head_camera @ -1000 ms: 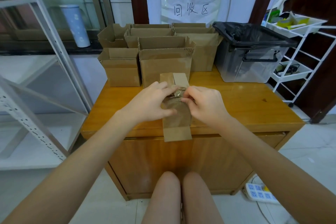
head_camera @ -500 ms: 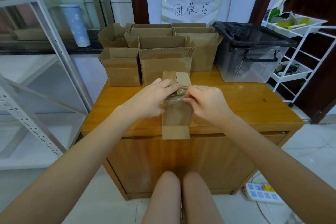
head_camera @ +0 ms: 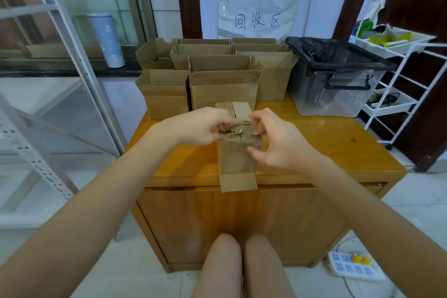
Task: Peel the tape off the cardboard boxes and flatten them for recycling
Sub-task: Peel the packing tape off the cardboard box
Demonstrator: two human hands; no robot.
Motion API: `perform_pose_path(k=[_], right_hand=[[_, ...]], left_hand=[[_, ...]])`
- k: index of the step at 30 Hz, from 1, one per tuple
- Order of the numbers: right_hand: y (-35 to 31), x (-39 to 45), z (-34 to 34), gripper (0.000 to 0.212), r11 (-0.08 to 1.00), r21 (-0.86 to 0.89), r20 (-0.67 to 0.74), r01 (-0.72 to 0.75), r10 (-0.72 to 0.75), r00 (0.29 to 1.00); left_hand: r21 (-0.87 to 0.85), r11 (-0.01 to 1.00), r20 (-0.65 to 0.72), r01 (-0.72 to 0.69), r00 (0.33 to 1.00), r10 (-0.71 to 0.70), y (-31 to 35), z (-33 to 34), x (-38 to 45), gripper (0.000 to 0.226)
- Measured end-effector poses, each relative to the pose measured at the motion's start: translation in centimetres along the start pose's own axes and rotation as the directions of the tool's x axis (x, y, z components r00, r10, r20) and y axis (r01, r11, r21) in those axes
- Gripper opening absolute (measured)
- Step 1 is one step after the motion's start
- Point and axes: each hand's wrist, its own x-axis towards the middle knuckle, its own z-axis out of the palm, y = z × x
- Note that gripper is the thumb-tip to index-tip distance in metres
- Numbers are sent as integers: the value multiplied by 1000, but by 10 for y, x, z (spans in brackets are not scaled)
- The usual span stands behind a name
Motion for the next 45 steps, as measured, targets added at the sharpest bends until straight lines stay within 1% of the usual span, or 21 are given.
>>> perform_pose_path(k=[2, 3, 5, 8, 10, 11, 13, 16, 19, 20, 21, 23, 26, 28, 31, 35, 39, 41, 43, 44, 45], right_hand=[[-3, 3, -3, 94, 997, -18, 70, -73, 74, 995], [-5, 6, -2, 97, 995, -34, 79, -98, 100, 992], [-8, 13, 1, 81, 992, -60, 70, -113, 117, 991], [-10, 19, 5, 54, 991, -84, 59, -108, 113, 992], [-12, 20, 6, 49, 990, -86, 69, -108, 114, 991], [-13, 21, 7, 47, 990, -102, 78, -96, 104, 992], [-17, 23, 8, 45, 989, -131, 96, -62, 75, 993], [-21, 27, 8, 40, 989, -145, 132, -5, 24, 991], [-23, 27, 7, 37, 988, -157, 154, 0, 25, 988], [-23, 27, 7, 39, 990, -138, 141, -20, 40, 989], [-23, 26, 8, 44, 993, -111, 122, -49, 62, 991], [-26, 25, 10, 56, 992, -79, 77, -104, 110, 991], [-30, 25, 14, 50, 985, -104, -2, -137, 138, 990], [-30, 26, 12, 43, 986, -104, -4, -131, 131, 991], [-29, 27, 7, 37, 986, -147, 42, -74, 81, 996], [-35, 28, 7, 35, 976, -217, 91, -23, 43, 995], [-36, 28, 5, 33, 978, -210, 126, 4, 23, 992], [-33, 27, 4, 34, 981, -194, 135, 7, 20, 991], [-30, 25, 2, 33, 985, -174, 144, -13, 39, 989], [-29, 24, 1, 33, 986, -166, 144, -22, 46, 989], [-28, 23, 0, 31, 987, -157, 141, -27, 49, 989]], left_hand=[[-13, 1000, -11, -5, 1000, 5, 0, -1, 3, 55], [-13, 1000, -19, -14, 1000, 14, 1, -2, 4, 54], [38, 999, -40, -35, 999, 37, 4, -2, 4, 51], [256, 967, -114, -7, 993, 38, 4, 0, -1, 43], [409, 912, -179, 37, 983, 40, 1, -1, -7, 36], [473, 881, -193, 13, 977, 89, 0, -1, -8, 30], [563, 818, -185, -119, 947, 264, -2, -4, -10, 21], [664, 722, -179, -192, 897, 404, -5, -13, -5, 25], [715, 683, -214, -148, 884, 415, 5, -23, 4, 19], [717, 693, -241, -75, 907, 347, 10, -22, 6, 18], [704, 710, -271, 34, 936, 223, 12, -18, 9, 21], [538, 816, -396, 212, 918, 22, 14, -3, 9, 24], [127, 966, -523, 225, 843, -128, 8, 19, 3, 17], [-98, 982, -478, 164, 857, -191, 0, 24, -4, 12], [-216, 976, -370, 21, 923, -102, -12, 26, -17, 20], [-313, 947, -307, -78, 951, -23, -25, 28, -27, 37], [-414, 907, -245, -75, 969, -32, -33, 31, -26, 49], [-554, 830, -202, -59, 977, -65, -33, 30, -28, 57], [-644, 765, -153, -10, 981, -116, -32, 31, -30, 53], [-603, 798, -150, 7, 981, -122, -29, 32, -29, 45], [-498, 867, -174, 15, 978, -117, -28, 35, -28, 40]])
